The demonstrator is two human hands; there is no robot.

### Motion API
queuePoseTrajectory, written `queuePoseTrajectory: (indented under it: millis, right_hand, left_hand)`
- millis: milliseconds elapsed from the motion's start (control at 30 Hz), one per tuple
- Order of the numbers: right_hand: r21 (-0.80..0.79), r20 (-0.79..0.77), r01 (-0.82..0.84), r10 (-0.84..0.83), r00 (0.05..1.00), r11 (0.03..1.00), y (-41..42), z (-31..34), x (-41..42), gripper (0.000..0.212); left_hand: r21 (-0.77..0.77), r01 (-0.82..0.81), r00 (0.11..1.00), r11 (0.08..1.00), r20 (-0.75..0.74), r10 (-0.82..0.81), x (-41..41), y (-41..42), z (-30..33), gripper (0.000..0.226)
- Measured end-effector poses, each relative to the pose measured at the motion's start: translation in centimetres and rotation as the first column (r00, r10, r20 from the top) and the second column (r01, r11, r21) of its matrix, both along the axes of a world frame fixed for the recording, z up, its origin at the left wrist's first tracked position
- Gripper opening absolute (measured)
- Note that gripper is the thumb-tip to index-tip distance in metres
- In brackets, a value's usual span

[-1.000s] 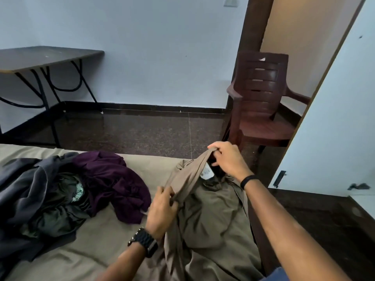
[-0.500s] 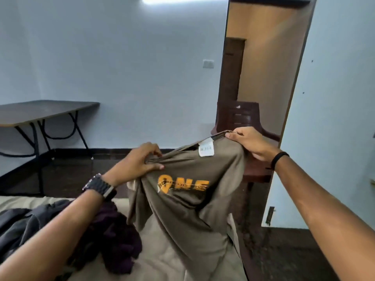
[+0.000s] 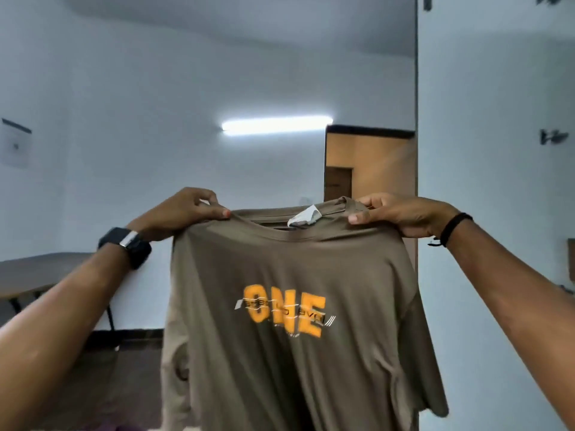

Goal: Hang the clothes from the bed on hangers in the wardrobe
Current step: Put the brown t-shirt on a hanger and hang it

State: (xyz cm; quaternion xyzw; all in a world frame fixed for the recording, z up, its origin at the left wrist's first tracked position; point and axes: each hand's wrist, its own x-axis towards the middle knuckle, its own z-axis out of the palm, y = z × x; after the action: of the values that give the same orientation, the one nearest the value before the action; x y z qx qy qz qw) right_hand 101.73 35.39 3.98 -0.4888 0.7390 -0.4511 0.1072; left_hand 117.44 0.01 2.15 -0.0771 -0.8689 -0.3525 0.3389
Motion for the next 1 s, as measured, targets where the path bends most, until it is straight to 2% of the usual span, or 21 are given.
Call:
queuePoseTrajectory:
  millis: [67,133,267,367,433,533,600,667,733,800,833,900,933,967,1000]
  right_hand:
    - [-0.026,0.018,-0.041,0.042,0.999,0.999,1.2,2.5,1.3,0.039]
    - [-0.137,0.006,-0.042,0.043,0.999,0.990,1.9,4.9,2.5,0.032]
    - [-0.346,-0.048,-0.040,0.025,0.999,0.937,2.5,8.1,4.1,0.036]
    - [-0.401,-0.039,-0.031,0.017,0.999,0.915,2.0,8.2,4.4,0.032]
    - [-0.380,-0.009,0.015,-0.020,1.000,0.925,1.0,6.6,3.8,0.034]
    - [-0.265,0.059,0.084,-0.071,0.996,0.960,-1.6,1.4,1.7,0.038]
    - [-0.140,0.155,0.117,-0.095,0.983,0.983,-3.9,-3.8,0.0,0.033]
    - [0.026,0.238,0.140,-0.142,0.961,0.990,-6.2,-10.2,-1.7,0.018]
    - [0.222,0.265,0.167,-0.225,0.938,0.961,-8.3,-17.4,-2.8,0.012]
    - [0.446,0.129,0.259,-0.348,0.929,0.857,-10.1,-24.8,-3.5,0.027]
    - [0.532,0.039,0.318,-0.397,0.917,0.785,-10.9,-28.1,-3.7,0.034]
    - [0.625,-0.113,0.434,-0.474,0.873,0.649,-11.9,-33.7,-4.0,0.034]
    - [0.620,-0.140,0.480,-0.514,0.846,0.621,-12.4,-35.7,-4.1,0.027]
    - [0.595,-0.099,0.504,-0.565,0.819,0.626,-12.9,-37.6,-4.5,0.022]
    - [0.549,0.012,0.516,-0.624,0.782,0.658,-13.4,-38.9,-4.9,0.018]
  left_hand:
    - [-0.035,0.051,0.999,0.998,-0.002,-0.051,2.3,0.7,3.9,0.044]
    - [-0.034,0.143,0.989,0.989,-0.021,-0.144,4.1,1.8,7.6,0.050]
    - [-0.038,0.324,0.941,0.945,-0.093,-0.326,6.7,3.8,12.9,0.047]
    - [0.004,0.439,0.895,0.898,-0.088,-0.437,7.0,4.4,14.1,0.043]
    - [0.041,0.448,0.894,0.893,-0.018,-0.448,5.9,3.6,12.9,0.044]
    - [0.119,0.386,0.884,0.915,0.235,-0.404,2.5,0.8,7.7,0.050]
    - [0.188,0.326,0.811,0.926,0.448,-0.377,-0.7,-1.4,1.7,0.041]
    - [0.205,0.239,0.674,0.949,0.668,-0.314,-3.9,-2.6,-6.4,0.027]
    - [0.140,0.151,0.450,0.978,0.872,-0.195,-6.3,-3.2,-15.3,0.024]
    - [-0.043,0.142,0.234,0.989,0.972,0.009,-7.9,-3.2,-23.7,0.023]
    - [-0.146,0.138,0.184,0.980,0.976,0.120,-8.3,-3.1,-27.2,0.023]
    - [-0.298,0.102,0.200,0.949,0.941,0.274,-8.8,-3.0,-32.7,0.020]
    - [-0.358,0.061,0.260,0.932,0.907,0.332,-9.1,-3.0,-34.3,0.019]
    - [-0.429,0.001,0.330,0.903,0.853,0.405,-9.5,-3.1,-35.7,0.019]
    - [-0.508,-0.078,0.411,0.858,0.768,0.492,-9.9,-3.3,-36.4,0.019]
